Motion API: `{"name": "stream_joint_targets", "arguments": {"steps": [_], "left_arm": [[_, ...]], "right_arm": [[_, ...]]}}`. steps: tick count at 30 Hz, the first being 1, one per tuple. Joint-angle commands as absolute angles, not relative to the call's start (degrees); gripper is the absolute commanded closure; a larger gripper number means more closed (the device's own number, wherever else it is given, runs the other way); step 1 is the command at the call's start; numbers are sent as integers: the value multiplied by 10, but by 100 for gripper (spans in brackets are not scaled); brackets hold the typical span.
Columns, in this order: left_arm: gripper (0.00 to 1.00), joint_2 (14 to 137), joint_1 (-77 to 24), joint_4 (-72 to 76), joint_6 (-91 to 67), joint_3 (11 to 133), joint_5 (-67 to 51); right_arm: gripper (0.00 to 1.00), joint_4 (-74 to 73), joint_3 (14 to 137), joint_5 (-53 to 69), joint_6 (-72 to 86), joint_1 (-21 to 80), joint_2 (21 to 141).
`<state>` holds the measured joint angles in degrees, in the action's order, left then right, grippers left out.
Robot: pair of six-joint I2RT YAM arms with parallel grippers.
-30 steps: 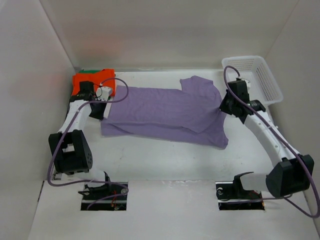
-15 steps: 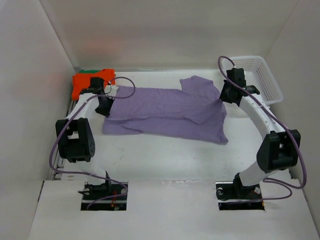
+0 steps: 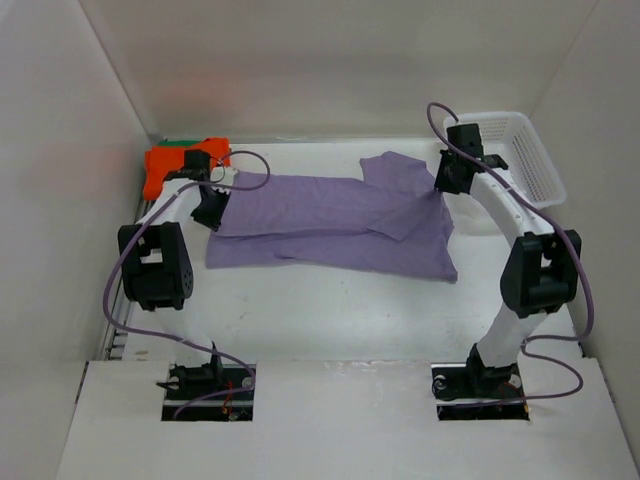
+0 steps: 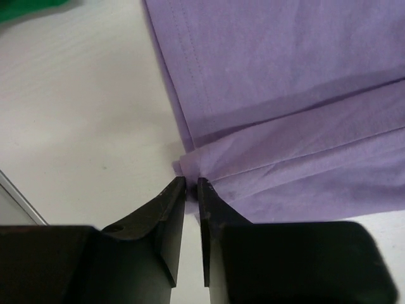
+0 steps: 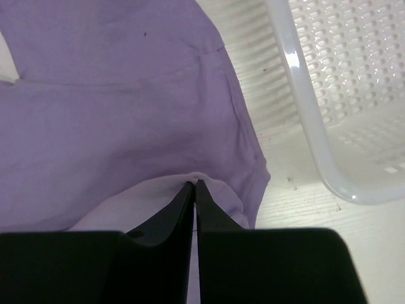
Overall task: Fold and stack the t-shirts
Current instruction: Fold the flattened tshirt in 1/3 of the way
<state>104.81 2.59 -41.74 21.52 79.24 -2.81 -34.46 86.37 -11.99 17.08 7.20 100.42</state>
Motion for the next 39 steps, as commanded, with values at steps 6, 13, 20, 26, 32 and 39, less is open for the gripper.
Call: {"name": "stream_joint_targets", "arguments": {"steps": [6,13,20,26,32,39], "left_arm": [[62,1047,66,-385,181,863,-5],[50,919,80,-431,208,716,-43],[47,937,56,-409,178,629,-61],[46,994,52,-392,155,658,-81],[65,1041,46,-390,148,664,-118],[100,1023,74,-386,159,643,-134]], "right_arm": [[59,-353,954,-137,158,88,1024],[48,-365,790,-135,228,139,867],[35,-332,541,-124,345,146,759],[29,-267,450,-86,366,87,763],[47,-205,404,-32,396,39,797],[100,-212,375,-34,398,0,743]]}}
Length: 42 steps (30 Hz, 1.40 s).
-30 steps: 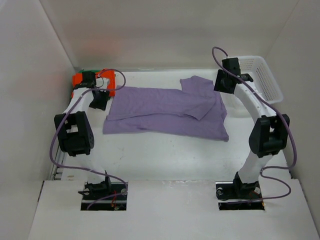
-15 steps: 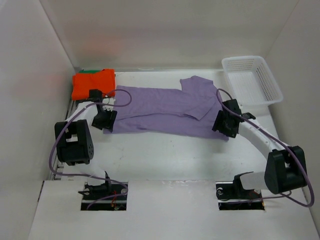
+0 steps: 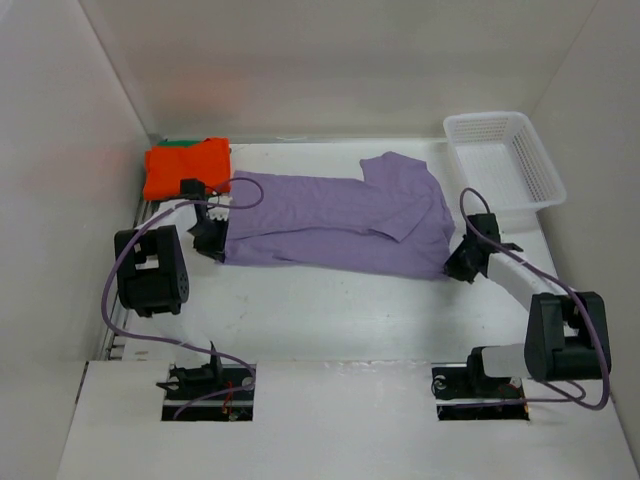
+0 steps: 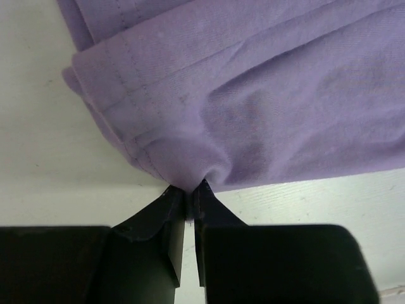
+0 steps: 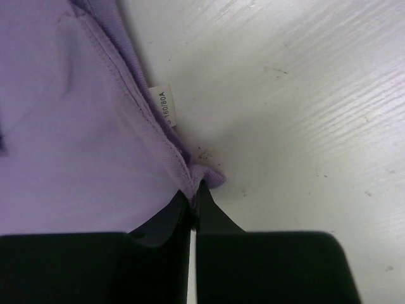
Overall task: Fold and stack the t-shirts
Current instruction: Fold the flattened tshirt in 1/3 of the way
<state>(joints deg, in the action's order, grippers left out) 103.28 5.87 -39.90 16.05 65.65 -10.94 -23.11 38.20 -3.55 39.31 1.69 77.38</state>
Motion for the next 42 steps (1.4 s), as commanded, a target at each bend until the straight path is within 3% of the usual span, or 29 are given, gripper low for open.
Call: {"name": "stream_joint_targets", "arguments": {"steps": [1,8,10,12,14,15,20,26,31,36,39,42], "left_arm": [[100,1007,82,-391,168,635,-134],[100,863,94,-470,257,581,-88],[100,841,79,-493,269,565,-68],[90,838,59,-524,281,548,-48],[73,845,42,-540,290,527,-31],[68,842,39,-540,293,520,-21],[52,799,51,-524,307,555,21],[42,772,2,-441,330,606,32],[42,849,-7,-401,325,632,58],[42,916,10,-372,299,675,54],[44,934,7,-372,287,705,59],[43,913,-35,-375,297,728,45]], "right_arm": [[100,-221,374,-34,396,-5,730],[100,-329,364,-36,404,-30,594],[92,-351,354,-36,401,-42,576],[67,-354,352,-43,403,-40,565],[35,-362,363,-46,406,-43,564],[0,-363,366,-47,407,-44,563],[0,-388,397,-85,403,-40,511],[0,-419,465,-150,384,82,532],[0,-388,525,-173,334,143,604],[0,-329,597,-149,290,138,726],[21,-309,647,-129,268,125,808],[32,-307,688,-125,257,125,867]]}}
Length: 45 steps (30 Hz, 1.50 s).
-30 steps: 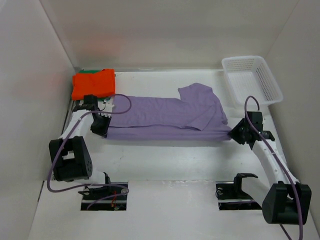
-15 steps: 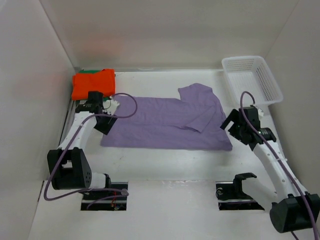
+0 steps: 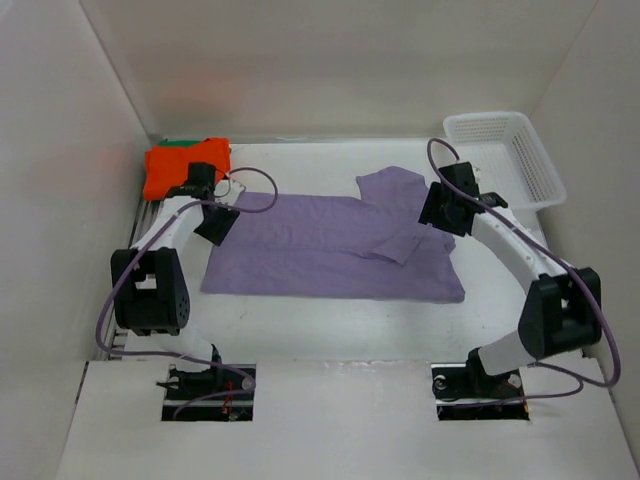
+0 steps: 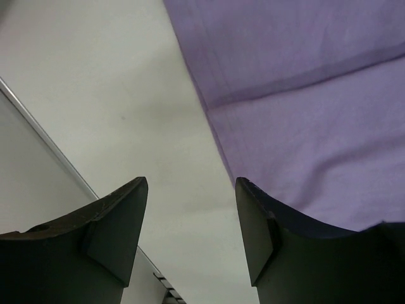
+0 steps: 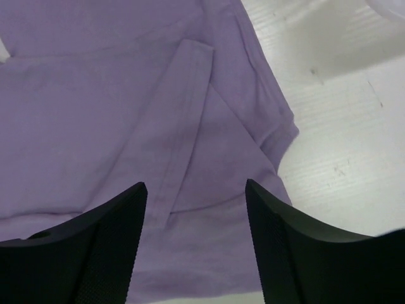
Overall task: Fold and stack the t-shirts
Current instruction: Fold the flattened tshirt in 1/3 of the way
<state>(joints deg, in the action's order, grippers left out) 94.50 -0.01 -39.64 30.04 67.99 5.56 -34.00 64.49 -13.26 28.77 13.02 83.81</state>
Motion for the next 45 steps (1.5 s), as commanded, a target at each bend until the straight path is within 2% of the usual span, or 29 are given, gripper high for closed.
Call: {"name": "stream_joint_targets", "arguments": {"steps": [1,5,10,15,20,23,37,43,45], "left_arm": [[43,907,-51,-375,303,734,40],[42,889,-181,-376,328,755,23],[40,945,-365,-345,356,801,19],[40,1076,-463,-286,347,895,4],[40,1160,-528,-225,324,955,-34],[39,1196,-550,-201,330,974,-36],[39,1291,-559,-190,337,1036,-20],[47,1292,-561,-203,351,1032,-26],[47,1282,-564,-214,353,1027,-31]], "right_arm": [[34,-307,697,-124,254,125,881],[39,-307,691,-115,260,123,894],[38,-293,561,-115,326,111,790],[34,-287,409,-108,381,75,656],[34,-280,338,-77,374,-1,616],[34,-265,323,-42,368,-39,614],[32,-266,325,-40,364,-40,613],[32,-269,325,-40,364,-40,605],[32,-269,325,-41,364,-40,603]]}}
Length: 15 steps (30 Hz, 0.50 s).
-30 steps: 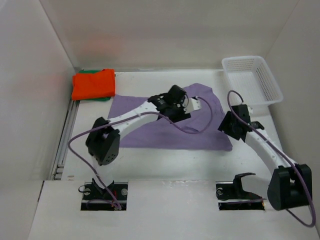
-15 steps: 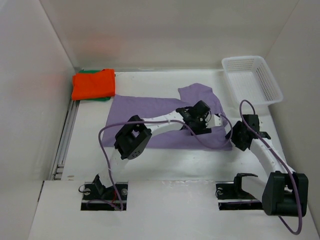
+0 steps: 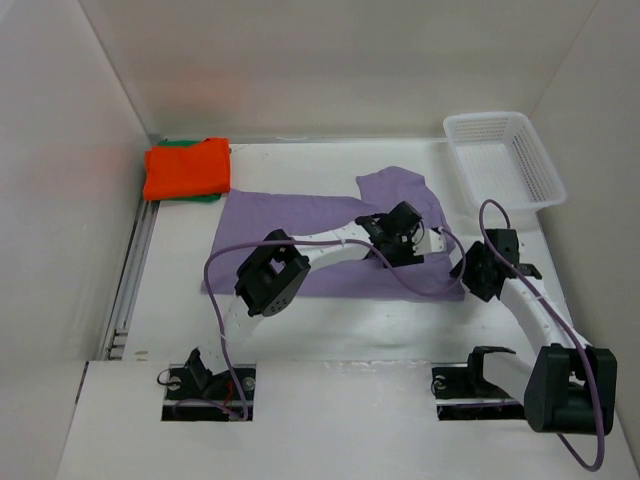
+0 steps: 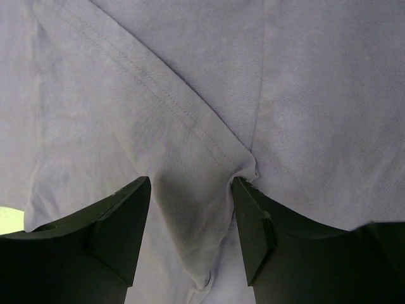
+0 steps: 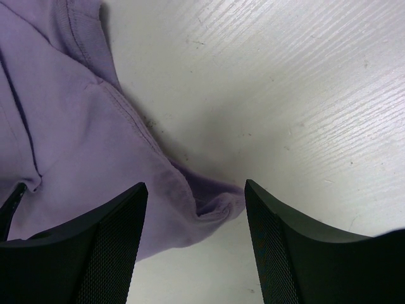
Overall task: Fold and stack the t-shirts
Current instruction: Fold the flattened tshirt in 1/3 of the way
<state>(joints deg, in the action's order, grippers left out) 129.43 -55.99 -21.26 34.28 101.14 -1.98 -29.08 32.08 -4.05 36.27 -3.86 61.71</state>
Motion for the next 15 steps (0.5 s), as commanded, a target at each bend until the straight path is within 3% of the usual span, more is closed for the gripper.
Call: {"name": "stream_joint_targets", "arguments": {"steps": [1,15], "left_arm": [[46,1275,-565,-218,354,1024,-38],[43,1281,-577,-256,350,1041,-78]], "right_arm": [[32,-269,325,-41,364,-40,602],[32,-269,324,-41,365,-40,603]]}}
